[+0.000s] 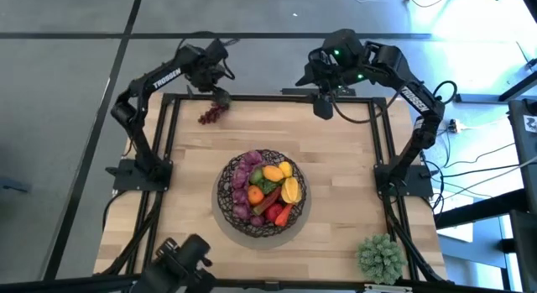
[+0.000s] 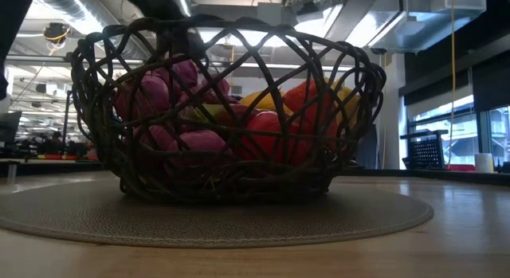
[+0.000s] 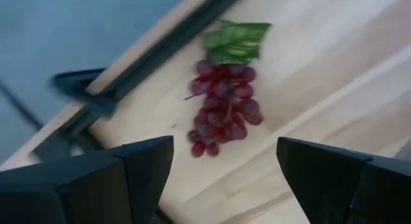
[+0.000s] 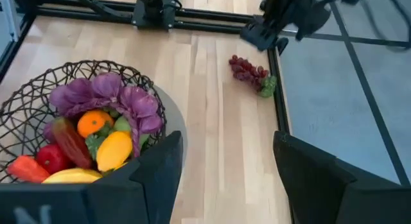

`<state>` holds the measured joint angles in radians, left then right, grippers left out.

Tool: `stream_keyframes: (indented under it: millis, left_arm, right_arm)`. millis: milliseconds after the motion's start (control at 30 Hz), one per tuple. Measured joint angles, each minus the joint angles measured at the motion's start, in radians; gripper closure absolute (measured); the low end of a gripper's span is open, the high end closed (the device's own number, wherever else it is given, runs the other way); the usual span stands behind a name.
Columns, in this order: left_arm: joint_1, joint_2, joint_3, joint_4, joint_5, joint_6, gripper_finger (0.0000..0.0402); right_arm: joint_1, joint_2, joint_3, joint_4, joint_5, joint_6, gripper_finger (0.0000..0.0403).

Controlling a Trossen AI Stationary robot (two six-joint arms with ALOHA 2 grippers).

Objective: Build produce basket
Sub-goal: Put the red grapes into the mesh basket

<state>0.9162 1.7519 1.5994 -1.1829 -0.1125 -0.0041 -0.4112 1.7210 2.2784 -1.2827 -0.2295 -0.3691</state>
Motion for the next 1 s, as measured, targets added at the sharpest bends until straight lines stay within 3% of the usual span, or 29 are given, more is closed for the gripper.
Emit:
stream_keyframes:
  millis: [200, 500, 633, 1000]
  left_arm:
    - [0.046, 0.000, -0.132, 0.146, 0.061, 0.140, 0.0135]
    - [0.053, 0.000, -0.292, 0.239, 0.132, 0.246, 0.0135]
    - [0.048, 0.000, -0.363, 0.364, 0.133, 0.296, 0.0135]
    - [0.053, 0.062, -0.432, 0.487, 0.130, 0.328, 0.0135]
  right_arm:
    - [-0.014, 0.001, -0.057, 0.069, 0.002, -0.001, 0.0166]
    - [-0.023, 0.001, -0.079, 0.098, 0.001, 0.001, 0.0166]
    - [-0.026, 0.001, -0.079, 0.106, 0.001, -0.001, 0.0166]
    - [-0.044, 0.001, -0.079, 0.116, 0.001, 0.002, 0.0166]
